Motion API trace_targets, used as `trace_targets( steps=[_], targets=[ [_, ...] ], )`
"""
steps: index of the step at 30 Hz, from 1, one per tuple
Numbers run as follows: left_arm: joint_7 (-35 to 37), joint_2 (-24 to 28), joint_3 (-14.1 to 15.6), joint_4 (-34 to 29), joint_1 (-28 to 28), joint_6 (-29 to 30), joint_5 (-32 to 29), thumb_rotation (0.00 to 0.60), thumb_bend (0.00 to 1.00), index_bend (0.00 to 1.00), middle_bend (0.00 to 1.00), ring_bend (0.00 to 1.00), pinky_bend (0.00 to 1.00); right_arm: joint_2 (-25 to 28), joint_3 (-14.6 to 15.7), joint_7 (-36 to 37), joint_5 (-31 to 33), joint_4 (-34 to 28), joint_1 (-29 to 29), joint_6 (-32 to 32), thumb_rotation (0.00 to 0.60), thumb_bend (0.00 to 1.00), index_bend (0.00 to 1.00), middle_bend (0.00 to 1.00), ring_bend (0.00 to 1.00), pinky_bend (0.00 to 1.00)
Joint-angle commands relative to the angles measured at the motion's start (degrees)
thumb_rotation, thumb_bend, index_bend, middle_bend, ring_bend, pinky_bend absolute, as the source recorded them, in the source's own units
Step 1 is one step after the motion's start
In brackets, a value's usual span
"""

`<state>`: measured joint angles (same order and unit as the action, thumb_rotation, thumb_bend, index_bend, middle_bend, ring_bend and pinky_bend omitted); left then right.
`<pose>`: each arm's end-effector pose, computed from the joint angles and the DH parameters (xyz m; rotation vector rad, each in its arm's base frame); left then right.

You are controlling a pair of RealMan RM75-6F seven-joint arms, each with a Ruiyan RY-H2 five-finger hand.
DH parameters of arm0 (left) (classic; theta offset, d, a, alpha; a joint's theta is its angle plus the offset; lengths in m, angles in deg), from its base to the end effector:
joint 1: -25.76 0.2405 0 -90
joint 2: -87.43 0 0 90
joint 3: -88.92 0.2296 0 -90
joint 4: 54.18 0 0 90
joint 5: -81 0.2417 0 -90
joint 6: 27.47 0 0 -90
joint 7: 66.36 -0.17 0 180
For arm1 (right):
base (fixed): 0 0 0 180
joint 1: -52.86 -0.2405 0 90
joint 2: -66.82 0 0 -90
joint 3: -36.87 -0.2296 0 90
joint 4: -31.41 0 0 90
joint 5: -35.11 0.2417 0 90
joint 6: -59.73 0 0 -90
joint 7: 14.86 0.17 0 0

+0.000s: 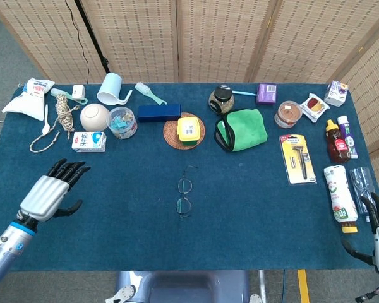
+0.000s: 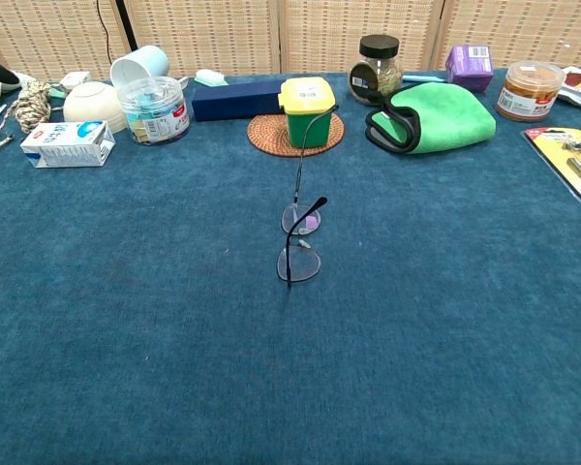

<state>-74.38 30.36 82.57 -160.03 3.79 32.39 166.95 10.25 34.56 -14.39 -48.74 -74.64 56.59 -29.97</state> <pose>-0.2002 0.2758 0.0710 -1.8607 -0.8947 -0.8560 -0.2886 -0.1600 0.1468 1.1940 -1.0342 0.9010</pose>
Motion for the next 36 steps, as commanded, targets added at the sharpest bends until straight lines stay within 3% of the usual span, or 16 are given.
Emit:
trace_targets(
  steps=[1, 10, 19, 26, 34, 36],
  targets=[
    [0.9, -1.2, -0.8, -0.4, -2.8, -3.1, -1.0, 0.485, 0.35, 0.1, 0.09, 0.08, 0.0, 0.1, 0.1, 0.2, -0.1, 0.1, 0.2, -0.1, 0.6, 0.22, 0.06, 0.0, 0.0, 0.0],
    [-0.3, -5.0, -2.6, -0.3, -8.9, -7.9, -2.5, 0.485, 0.35, 0.1, 0.09, 0.08, 0.0, 0.3, 0.4, 0.9, -0.5, 0.4, 1.1, -1.2, 0.6, 0.22, 0.06, 0.0, 0.0, 0.0],
    [-0.3, -8.9, -2.7, -2.6, -12.9, -10.6, -2.6, 0.483, 0.35, 0.11, 0.09, 0.08, 0.0, 0.5, 0.6, 1.2, -0.6, 0.4, 1.6, -1.7, 0.6, 0.22, 0.07, 0.0, 0.0, 0.0],
    [-3.5, -11.6, -0.4, -4.4, -15.5, -10.8, 4.3, 0.484, 0.35, 0.12, 0.09, 0.08, 0.0, 0.6, 0.6, 1.4, -0.4, 0.5, 2.0, -2.0, 0.6, 0.22, 0.07, 0.0, 0.0, 0.0],
    [1.5, -12.9, 2.7, -6.5, -16.5, -10.3, 8.2, 0.485, 0.35, 0.14, 0.09, 0.1, 0.01, 0.8, 0.5, 1.6, -0.4, 0.5, 2.3, -2.3, 0.6, 0.22, 0.07, 0.0, 0.0, 0.0],
    [-0.2, -13.4, 2.6, -5.2, -16.9, -9.4, 9.8, 0.485, 0.35, 0.17, 0.1, 0.1, 0.01, 0.8, 0.5, 1.6, -0.4, 0.5, 2.3, -2.2, 0.6, 0.22, 0.07, 0.0, 0.0, 0.0]
  ],
)
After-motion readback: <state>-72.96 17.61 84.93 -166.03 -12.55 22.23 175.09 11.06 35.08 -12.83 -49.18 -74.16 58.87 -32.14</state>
